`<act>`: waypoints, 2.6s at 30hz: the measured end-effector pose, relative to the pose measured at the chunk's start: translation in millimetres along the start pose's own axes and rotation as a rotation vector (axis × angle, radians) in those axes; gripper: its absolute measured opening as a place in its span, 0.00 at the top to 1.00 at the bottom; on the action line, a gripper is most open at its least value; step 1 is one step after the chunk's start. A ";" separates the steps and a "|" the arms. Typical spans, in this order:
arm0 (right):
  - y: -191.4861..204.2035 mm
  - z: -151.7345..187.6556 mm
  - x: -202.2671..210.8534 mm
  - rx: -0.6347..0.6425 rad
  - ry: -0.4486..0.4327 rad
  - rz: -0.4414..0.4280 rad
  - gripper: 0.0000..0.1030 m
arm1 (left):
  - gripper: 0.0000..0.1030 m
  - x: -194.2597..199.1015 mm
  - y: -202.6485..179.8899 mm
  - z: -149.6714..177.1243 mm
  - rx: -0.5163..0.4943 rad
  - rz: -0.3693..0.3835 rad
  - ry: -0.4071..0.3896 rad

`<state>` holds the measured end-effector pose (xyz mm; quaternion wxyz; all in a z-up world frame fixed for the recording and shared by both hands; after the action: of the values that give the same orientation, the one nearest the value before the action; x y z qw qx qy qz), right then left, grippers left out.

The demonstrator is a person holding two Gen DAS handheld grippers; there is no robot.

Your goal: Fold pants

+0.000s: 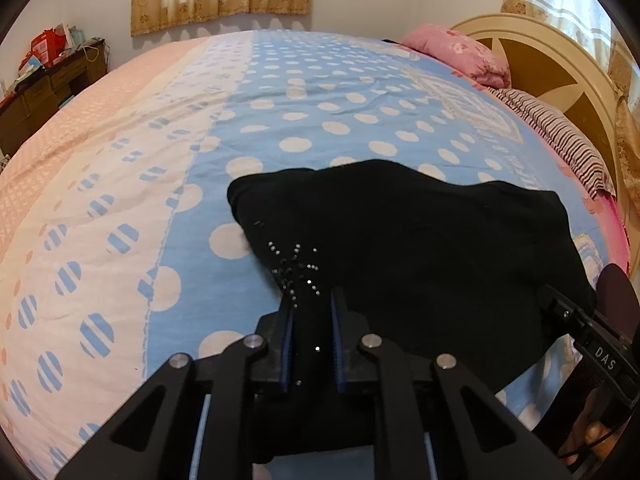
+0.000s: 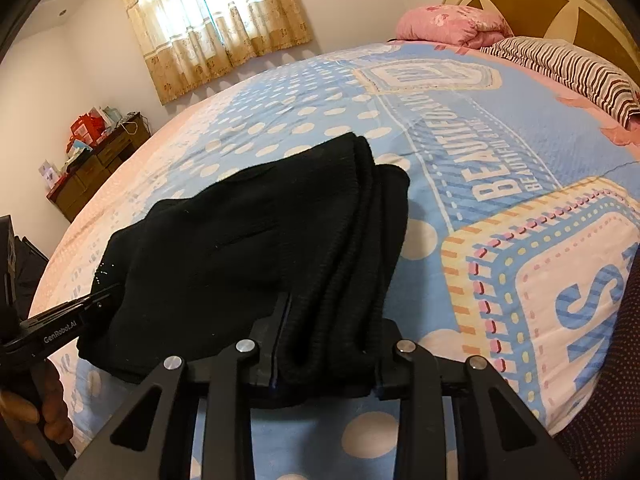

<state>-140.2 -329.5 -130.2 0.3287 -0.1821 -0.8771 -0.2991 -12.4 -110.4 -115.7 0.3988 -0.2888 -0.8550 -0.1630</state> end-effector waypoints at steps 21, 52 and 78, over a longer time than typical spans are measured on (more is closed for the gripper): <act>29.6 -4.8 28.2 0.083 -0.079 -0.002 0.69 | 0.86 18.1 2.4 -8.2 -0.007 0.002 -0.043; 9.4 0.3 17.2 0.036 -0.051 0.006 0.69 | 0.86 14.2 -2.1 -10.8 -0.012 -0.017 -0.028; 91.4 -13.8 44.0 0.159 -0.104 -0.100 0.69 | 0.86 57.1 46.5 -26.7 0.040 -0.080 -0.125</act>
<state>-118.2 -264.0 -54.7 0.2808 -0.1268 -0.9220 -0.2346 2.9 -67.0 -52.4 0.3437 -0.2559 -0.8921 -0.1432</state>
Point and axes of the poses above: each gripper's, at about its wrist camera, not at the fingertips, and x roughly against the way its jaws point, y to its left, z to its underside, the point moved 7 cm from there along -x, roughly the way its jaws point, and after that the axes turned 15 degrees about -x, right-handed, at the moved point
